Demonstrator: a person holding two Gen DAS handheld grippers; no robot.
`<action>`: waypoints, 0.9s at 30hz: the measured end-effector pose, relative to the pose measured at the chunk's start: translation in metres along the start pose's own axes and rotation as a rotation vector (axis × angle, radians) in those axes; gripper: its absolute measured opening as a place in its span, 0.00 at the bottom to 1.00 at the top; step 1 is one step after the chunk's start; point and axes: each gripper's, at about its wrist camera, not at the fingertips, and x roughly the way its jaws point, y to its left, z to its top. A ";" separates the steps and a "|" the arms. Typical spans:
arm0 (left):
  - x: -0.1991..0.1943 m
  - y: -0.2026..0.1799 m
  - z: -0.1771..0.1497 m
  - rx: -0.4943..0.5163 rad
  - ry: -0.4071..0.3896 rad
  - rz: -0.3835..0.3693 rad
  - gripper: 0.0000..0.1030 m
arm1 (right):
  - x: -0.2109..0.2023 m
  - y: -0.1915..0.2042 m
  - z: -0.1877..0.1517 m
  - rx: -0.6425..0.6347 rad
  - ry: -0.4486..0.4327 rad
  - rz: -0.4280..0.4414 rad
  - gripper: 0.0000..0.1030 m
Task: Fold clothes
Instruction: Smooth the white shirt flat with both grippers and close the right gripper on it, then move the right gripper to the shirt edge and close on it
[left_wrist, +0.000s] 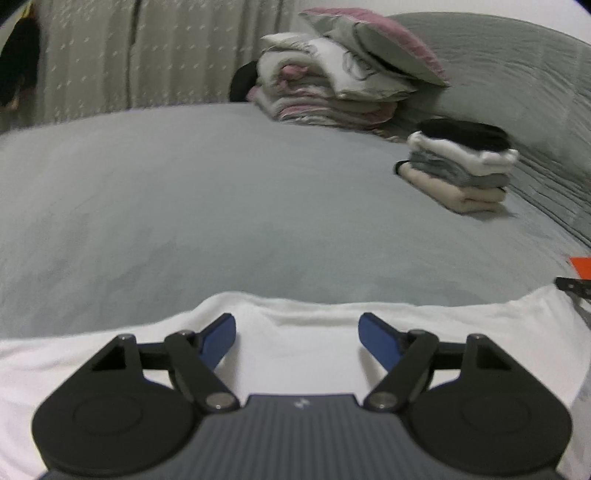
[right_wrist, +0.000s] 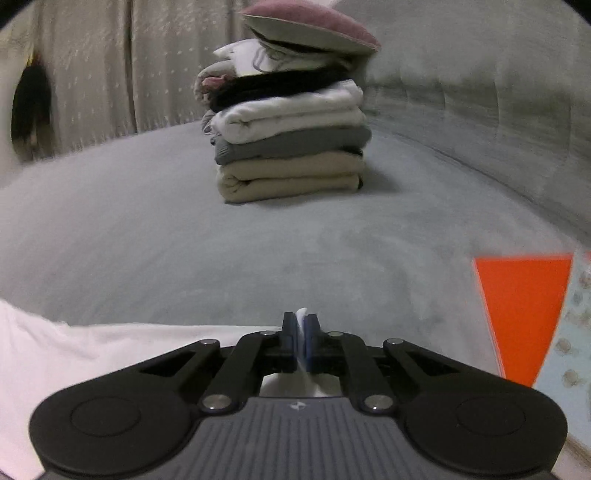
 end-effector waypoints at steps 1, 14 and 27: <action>0.004 0.002 -0.003 -0.008 0.010 0.010 0.74 | -0.002 -0.001 -0.001 0.004 -0.023 -0.041 0.05; 0.002 -0.013 -0.009 0.085 -0.005 0.045 0.87 | -0.017 0.011 -0.006 -0.036 -0.052 -0.176 0.38; -0.017 -0.037 -0.026 0.174 0.016 -0.025 0.94 | -0.050 0.098 -0.031 -0.150 -0.069 0.032 0.47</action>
